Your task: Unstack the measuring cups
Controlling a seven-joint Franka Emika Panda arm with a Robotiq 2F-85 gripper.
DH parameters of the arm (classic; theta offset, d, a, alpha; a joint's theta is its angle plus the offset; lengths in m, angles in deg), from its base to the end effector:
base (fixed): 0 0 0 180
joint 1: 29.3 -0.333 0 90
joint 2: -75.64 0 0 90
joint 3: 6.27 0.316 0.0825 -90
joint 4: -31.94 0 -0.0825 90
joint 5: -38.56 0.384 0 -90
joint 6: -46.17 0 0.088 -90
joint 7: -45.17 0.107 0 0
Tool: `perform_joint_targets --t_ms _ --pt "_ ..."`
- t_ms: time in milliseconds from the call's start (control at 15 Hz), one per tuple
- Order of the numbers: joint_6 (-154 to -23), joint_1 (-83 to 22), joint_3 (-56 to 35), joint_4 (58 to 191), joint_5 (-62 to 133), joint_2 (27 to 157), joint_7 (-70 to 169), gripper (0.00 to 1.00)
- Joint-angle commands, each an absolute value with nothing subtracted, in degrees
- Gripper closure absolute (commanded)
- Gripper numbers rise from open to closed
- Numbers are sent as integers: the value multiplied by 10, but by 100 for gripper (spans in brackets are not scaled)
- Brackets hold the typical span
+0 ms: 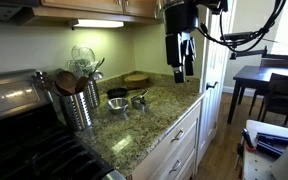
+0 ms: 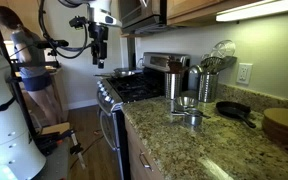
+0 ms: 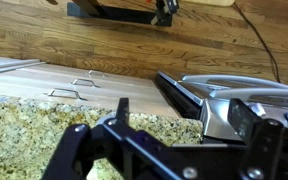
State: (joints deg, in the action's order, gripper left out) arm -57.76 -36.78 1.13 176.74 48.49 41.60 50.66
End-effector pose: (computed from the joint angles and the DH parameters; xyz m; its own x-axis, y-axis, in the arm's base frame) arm 0.3398 0.1068 0.4638 0.9873 0.0897 -0.1308 0.0800 -0.9938 -0.0774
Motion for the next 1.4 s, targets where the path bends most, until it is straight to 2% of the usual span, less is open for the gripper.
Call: perform_joint_targets --t_ms 0,400,1333 --pt "-577 -367 12 1766 485 416 506 0" --pt "-574 -358 15 1764 479 422 526 0" --pt "-769 -210 16 1748 393 503 810 0"
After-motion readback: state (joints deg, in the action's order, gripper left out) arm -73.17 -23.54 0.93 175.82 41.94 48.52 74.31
